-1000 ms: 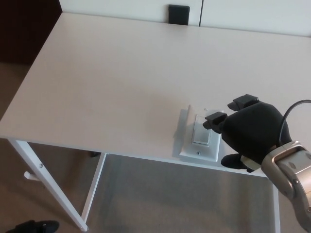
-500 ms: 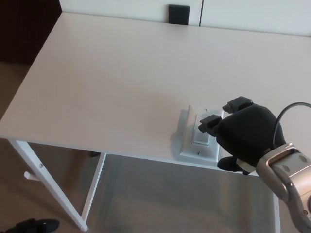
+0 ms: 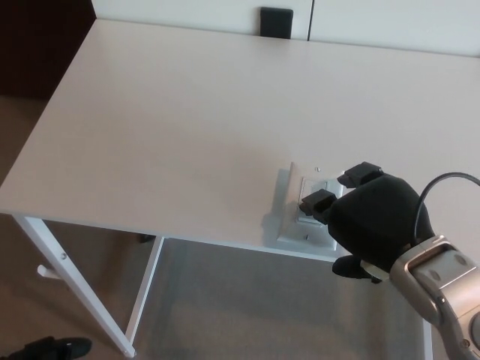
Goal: The robot walk towards a table in front and then clicks the light switch button using the right hand's index finger
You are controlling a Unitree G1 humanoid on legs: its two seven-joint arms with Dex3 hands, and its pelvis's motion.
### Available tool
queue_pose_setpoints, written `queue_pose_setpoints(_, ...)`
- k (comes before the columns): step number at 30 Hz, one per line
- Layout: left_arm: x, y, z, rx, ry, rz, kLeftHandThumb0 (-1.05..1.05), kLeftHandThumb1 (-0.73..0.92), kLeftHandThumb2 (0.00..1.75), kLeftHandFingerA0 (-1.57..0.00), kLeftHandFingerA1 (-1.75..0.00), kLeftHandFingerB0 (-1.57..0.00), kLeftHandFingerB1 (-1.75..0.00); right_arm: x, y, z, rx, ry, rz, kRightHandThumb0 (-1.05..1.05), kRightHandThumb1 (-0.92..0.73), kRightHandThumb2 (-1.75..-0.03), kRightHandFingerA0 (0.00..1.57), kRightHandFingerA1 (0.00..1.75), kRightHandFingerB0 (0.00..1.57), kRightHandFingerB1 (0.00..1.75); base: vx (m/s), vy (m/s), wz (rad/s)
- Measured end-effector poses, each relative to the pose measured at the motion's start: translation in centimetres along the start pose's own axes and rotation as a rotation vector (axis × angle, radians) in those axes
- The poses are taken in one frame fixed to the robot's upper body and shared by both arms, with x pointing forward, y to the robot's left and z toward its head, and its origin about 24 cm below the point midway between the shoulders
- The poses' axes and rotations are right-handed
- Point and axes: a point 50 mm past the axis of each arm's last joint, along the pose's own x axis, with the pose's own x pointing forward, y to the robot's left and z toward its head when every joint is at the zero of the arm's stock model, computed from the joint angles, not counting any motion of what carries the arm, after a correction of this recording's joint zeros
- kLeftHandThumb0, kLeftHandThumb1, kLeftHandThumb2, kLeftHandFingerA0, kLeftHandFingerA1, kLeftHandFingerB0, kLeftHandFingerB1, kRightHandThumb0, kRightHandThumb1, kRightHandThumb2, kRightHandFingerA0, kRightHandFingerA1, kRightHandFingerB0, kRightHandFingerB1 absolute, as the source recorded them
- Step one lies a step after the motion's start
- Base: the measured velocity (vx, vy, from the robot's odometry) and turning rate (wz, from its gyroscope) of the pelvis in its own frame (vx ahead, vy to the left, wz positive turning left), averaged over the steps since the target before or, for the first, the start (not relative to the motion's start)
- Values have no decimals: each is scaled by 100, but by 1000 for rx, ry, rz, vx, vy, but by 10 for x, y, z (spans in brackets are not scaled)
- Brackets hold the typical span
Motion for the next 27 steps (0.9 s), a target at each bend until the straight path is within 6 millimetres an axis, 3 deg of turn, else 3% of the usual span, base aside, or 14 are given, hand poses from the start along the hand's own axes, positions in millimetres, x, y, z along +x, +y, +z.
queue_pose_setpoints(22,1,2,2,9,-8,-6,-39,47,81,-41,-54,-34,-48,-9,10,6,7,-14,-5,-73,-56,-61,32,32,47,36,0,0,0)
queue_pose_setpoints(23,1,2,2,9,-9,-6,-34,64,59,-46,-41,-43,-37,-9,10,6,7,-15,-6,-73,-56,-61,31,32,46,36,0,0,0)
queue_pose_setpoints(24,1,2,2,9,-9,-6,-34,64,59,-47,-42,-43,-37,-11,11,7,7,-17,-5,-72,-56,-61,32,32,47,36,0,0,0)
queue_pose_setpoints(25,1,2,2,9,-9,-7,-34,64,59,-47,-42,-43,-37,-13,11,7,8,-19,-5,-72,-56,-61,32,32,47,36,0,0,0)
queue_pose_setpoints(26,1,2,2,9,-9,-8,-39,47,81,-41,-54,-33,-48,-15,11,7,8,-22,-5,-72,-56,-61,32,32,47,36,0,0,0)
queue_pose_setpoints(27,1,2,2,9,-9,-9,-39,47,81,-41,-54,-34,-48,-18,12,8,7,-26,-3,-72,-55,-60,32,32,47,36,0,0,0)
